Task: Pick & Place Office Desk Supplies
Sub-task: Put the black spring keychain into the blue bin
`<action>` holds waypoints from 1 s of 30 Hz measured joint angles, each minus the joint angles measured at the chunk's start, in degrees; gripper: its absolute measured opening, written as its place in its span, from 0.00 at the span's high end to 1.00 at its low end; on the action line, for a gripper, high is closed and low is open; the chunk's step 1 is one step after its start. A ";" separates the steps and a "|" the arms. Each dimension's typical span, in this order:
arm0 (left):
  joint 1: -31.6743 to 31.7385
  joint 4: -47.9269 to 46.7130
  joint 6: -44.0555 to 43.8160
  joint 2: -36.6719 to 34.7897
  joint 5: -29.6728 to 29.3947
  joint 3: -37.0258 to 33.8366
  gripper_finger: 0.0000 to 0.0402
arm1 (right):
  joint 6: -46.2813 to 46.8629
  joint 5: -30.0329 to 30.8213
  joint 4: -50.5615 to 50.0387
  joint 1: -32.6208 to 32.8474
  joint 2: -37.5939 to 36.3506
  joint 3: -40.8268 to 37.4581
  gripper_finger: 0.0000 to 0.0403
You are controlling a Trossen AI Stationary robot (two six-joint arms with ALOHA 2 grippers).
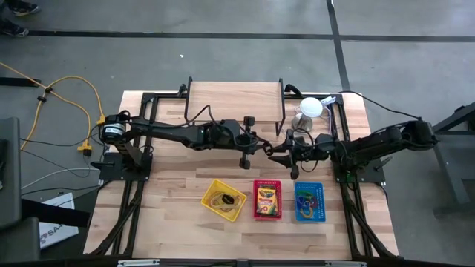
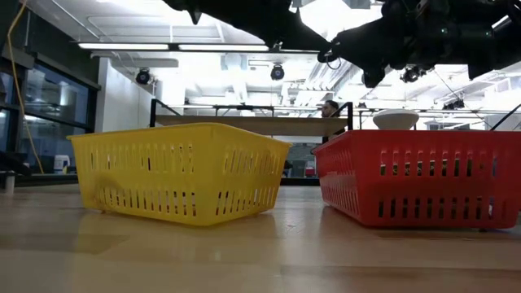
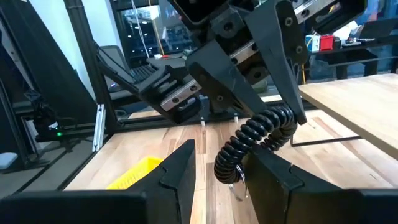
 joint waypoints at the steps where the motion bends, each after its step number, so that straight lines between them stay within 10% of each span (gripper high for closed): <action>1: 0.00 0.04 0.14 0.00 0.00 0.00 0.90 | 0.00 0.00 0.15 0.00 0.00 0.00 0.71; 30: -0.01 0.16 3.98 0.00 0.24 -0.01 0.88 | 0.02 -0.24 -0.01 0.00 0.00 0.00 0.93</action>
